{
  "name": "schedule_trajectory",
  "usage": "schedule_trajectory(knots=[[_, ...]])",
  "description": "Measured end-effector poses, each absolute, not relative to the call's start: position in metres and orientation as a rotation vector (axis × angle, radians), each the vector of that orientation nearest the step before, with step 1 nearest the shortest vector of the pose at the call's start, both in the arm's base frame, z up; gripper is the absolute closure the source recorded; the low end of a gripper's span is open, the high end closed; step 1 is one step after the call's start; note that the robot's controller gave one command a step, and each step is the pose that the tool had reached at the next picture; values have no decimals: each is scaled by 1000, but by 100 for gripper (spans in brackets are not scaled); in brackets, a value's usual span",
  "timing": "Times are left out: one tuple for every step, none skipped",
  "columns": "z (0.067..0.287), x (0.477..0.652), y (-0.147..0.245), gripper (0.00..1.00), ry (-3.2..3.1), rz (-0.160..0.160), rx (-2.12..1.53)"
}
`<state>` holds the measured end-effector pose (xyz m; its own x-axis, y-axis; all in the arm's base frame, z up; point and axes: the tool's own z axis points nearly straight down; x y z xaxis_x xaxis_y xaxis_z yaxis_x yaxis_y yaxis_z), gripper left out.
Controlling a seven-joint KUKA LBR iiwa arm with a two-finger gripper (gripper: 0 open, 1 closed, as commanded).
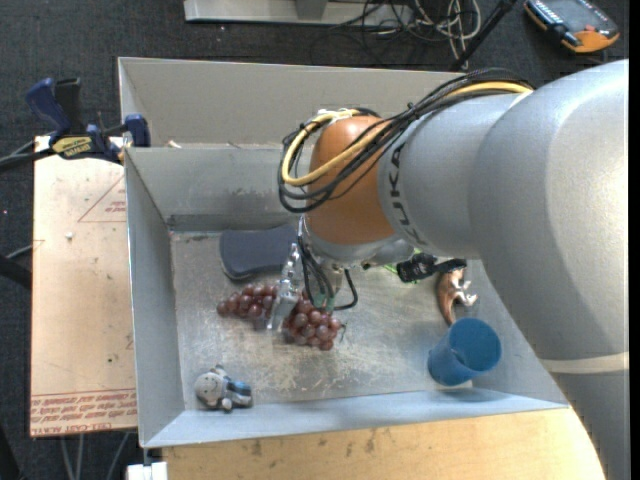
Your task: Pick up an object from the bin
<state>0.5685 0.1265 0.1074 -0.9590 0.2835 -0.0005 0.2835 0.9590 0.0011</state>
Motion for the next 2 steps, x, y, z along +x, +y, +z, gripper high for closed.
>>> schedule_trajectory(knots=[[115,569,127,100,3108,2,449],[122,568,127,100,3112,0,449]])
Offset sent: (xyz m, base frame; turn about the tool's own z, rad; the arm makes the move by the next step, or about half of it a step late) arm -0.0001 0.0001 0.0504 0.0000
